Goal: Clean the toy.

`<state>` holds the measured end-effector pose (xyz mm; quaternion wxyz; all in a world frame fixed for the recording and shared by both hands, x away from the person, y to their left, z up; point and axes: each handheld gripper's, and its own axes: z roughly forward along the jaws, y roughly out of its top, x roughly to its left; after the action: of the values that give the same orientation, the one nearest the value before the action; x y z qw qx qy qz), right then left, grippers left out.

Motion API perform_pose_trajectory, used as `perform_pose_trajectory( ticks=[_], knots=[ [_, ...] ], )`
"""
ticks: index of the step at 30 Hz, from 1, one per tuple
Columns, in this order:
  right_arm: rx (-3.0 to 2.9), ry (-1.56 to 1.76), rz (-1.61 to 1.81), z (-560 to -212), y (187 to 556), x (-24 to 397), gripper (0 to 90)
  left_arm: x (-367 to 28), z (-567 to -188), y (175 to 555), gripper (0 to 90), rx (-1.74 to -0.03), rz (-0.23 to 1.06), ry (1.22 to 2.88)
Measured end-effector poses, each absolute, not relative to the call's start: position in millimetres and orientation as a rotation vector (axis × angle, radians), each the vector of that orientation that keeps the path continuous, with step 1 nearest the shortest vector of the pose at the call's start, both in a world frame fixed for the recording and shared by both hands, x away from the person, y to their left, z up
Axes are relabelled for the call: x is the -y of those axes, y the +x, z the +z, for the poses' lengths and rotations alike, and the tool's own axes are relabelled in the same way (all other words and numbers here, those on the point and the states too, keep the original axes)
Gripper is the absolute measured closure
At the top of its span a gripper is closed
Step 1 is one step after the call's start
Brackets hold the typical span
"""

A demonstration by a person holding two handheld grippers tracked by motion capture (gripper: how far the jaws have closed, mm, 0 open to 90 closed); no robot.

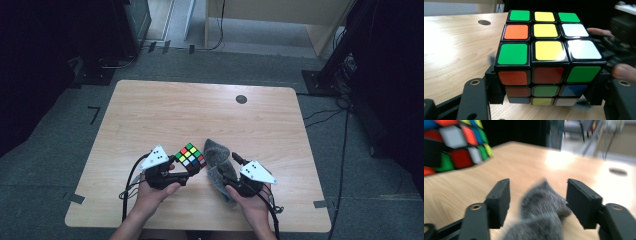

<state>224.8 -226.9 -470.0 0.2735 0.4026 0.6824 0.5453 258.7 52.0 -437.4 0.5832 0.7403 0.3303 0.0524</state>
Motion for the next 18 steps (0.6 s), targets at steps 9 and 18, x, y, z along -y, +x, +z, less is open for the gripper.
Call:
perform_pose_trajectory(
  ticks=[9, 18],
  knots=[
    [-1.888, 0.827, 1.630, -467, 210, 194, 23.2, -55, -434, 259, 34.1, -0.828, 0.037, 1.637],
    [-1.826, 0.737, 1.639, -470, 202, 176, 21.1, -36, -436, 251, 34.0, -0.802, -0.039, 1.662]
  ],
)
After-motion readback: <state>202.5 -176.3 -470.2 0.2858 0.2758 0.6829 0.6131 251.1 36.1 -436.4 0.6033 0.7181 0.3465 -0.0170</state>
